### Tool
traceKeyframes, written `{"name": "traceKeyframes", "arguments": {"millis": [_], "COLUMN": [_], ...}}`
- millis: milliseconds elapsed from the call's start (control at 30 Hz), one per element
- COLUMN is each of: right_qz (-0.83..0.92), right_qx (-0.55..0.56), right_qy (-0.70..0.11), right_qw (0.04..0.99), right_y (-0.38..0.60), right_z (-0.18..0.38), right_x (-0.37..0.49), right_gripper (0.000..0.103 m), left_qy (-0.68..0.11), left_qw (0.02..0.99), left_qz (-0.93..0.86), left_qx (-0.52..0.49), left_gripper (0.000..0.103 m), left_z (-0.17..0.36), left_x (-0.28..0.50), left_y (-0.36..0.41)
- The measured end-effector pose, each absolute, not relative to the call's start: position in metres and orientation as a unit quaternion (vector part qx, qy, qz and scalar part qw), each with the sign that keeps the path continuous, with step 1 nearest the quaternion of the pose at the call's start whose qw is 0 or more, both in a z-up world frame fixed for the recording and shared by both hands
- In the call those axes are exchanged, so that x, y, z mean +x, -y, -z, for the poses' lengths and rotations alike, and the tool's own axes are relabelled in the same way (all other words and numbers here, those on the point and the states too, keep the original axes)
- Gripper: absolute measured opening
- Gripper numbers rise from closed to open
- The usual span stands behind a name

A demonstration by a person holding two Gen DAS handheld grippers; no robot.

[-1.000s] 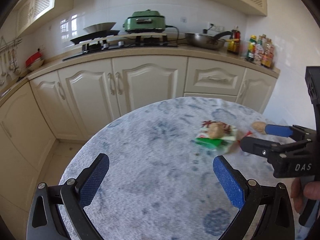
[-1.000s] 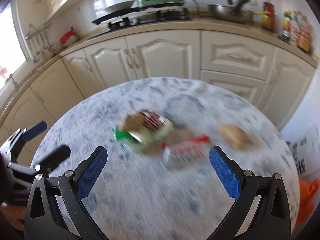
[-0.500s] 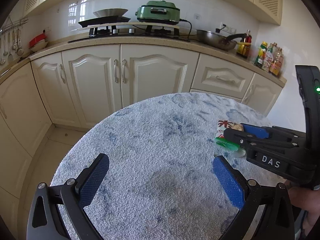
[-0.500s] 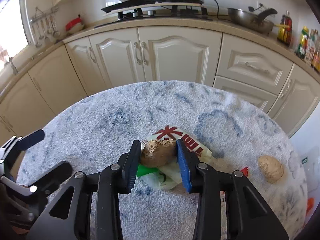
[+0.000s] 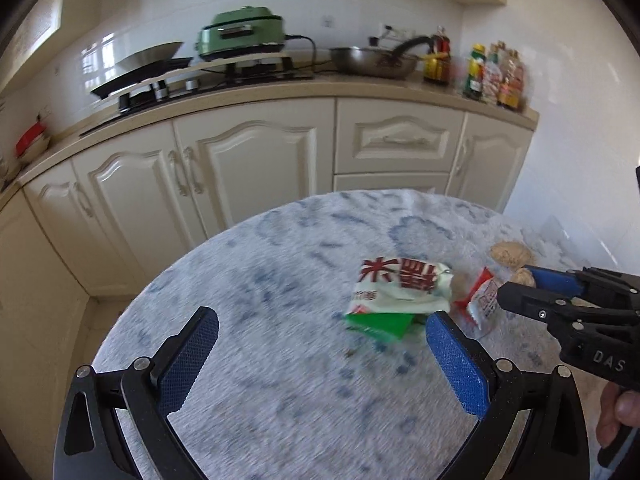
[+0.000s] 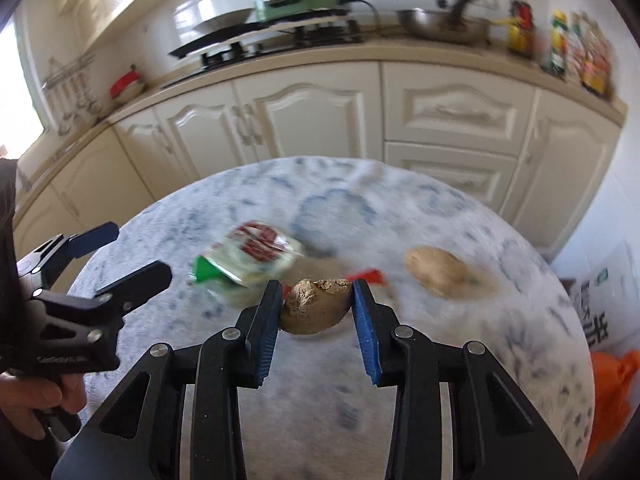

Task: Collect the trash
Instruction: 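Grasp the green-and-white rice packet with left tool while right tool grasps the ginger root, then carry the rice packet with left tool while right tool carries the ginger to the bin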

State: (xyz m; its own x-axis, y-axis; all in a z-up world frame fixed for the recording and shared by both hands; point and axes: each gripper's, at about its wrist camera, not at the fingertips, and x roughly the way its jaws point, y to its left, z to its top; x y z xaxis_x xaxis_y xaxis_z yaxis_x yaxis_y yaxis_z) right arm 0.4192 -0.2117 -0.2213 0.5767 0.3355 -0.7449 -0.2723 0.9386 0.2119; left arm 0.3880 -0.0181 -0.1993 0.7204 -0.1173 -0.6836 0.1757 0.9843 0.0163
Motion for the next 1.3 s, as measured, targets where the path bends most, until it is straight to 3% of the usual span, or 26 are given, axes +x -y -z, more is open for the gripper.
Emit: {"name": "traceKeyframes", "arguments": {"millis": [300, 367, 400, 633, 1000, 1300], "right_qz": [-0.153, -0.153, -0.153, -0.157, -0.156, -0.146], "right_qx": [0.081, 0.088, 0.091, 0.092, 0.089, 0.079], "right_qy": [-0.416, -0.415, -0.414, -0.412, -0.409, -0.399], "right_qw": [0.893, 0.892, 0.893, 0.893, 0.895, 0.902], "right_y": [0.245, 0.249, 0.251, 0.251, 0.256, 0.27], "right_z": [0.227, 0.227, 0.227, 0.223, 0.205, 0.189], "right_x": [0.417, 0.417, 0.417, 0.411, 0.35, 0.293], "right_gripper": [0.036, 0.036, 0.036, 0.036, 0.036, 0.036], "left_qy": [-0.404, -0.423, -0.434, -0.428, -0.405, -0.335], "left_qw": [0.902, 0.893, 0.886, 0.89, 0.904, 0.933], "left_qz": [0.111, 0.125, 0.142, 0.146, 0.138, 0.134], "left_qx": [0.105, 0.092, 0.077, 0.05, 0.007, 0.011], "left_gripper": [0.102, 0.083, 0.078, 0.064, 0.064, 0.064], "left_z": [0.223, 0.227, 0.229, 0.226, 0.203, 0.164], "left_x": [0.434, 0.445, 0.451, 0.447, 0.35, 0.244], "left_y": [0.064, 0.065, 0.064, 0.054, 0.025, 0.036]}}
